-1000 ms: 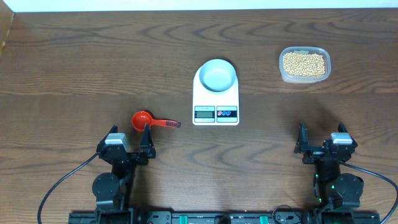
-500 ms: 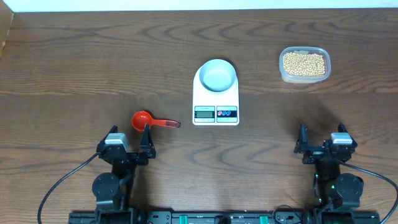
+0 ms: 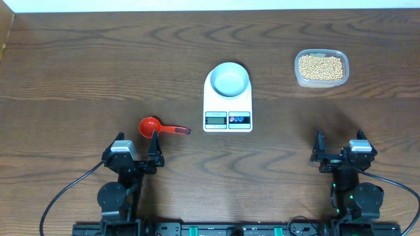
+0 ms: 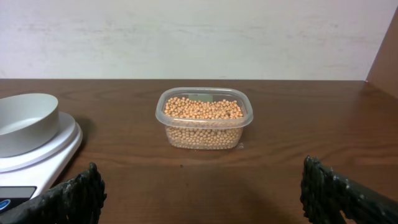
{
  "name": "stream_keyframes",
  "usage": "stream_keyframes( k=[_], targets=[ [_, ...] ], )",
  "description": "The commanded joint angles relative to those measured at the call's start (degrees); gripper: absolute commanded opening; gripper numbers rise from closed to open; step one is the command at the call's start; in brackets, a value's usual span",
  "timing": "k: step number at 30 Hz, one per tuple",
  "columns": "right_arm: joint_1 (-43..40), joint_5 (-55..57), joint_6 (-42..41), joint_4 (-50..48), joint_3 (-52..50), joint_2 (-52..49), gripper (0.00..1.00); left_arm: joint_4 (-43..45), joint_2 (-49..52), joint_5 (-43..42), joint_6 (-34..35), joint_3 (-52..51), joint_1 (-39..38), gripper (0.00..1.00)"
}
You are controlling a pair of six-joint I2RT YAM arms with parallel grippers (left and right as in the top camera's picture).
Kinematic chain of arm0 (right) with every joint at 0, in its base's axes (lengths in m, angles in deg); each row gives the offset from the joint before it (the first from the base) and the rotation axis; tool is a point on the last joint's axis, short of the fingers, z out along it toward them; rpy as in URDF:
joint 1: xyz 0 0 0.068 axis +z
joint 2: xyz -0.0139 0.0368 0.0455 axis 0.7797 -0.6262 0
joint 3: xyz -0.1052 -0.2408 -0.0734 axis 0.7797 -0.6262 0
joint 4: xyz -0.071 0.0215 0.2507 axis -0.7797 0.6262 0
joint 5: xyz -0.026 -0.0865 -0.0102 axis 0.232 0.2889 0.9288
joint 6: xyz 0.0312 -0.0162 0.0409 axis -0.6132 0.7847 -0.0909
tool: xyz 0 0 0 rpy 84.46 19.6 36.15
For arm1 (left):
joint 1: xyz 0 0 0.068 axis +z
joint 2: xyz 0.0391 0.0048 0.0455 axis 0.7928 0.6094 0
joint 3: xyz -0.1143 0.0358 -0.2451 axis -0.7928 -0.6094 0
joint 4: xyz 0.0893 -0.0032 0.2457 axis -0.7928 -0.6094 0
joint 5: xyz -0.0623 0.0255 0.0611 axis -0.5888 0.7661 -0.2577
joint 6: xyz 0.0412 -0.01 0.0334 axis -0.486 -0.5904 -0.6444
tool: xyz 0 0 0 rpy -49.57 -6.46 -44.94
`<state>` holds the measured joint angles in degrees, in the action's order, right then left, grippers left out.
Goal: Scoop item into bowl and weigh 50g on scale
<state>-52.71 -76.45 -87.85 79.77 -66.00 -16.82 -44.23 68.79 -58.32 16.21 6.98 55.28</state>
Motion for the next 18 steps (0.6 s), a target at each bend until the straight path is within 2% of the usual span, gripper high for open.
stream_keyframes(
  k=[1,18],
  targets=[
    [0.39,0.07,0.68,0.26,-0.09,-0.02,0.99,-0.66,-0.35,0.20,0.72,-1.73,-0.02,0.93],
    [0.39,0.04,0.68,0.28,-0.09,-0.02,0.99,-0.59,-0.35,0.39,0.70,-1.73,-0.02,0.93]
  ],
)
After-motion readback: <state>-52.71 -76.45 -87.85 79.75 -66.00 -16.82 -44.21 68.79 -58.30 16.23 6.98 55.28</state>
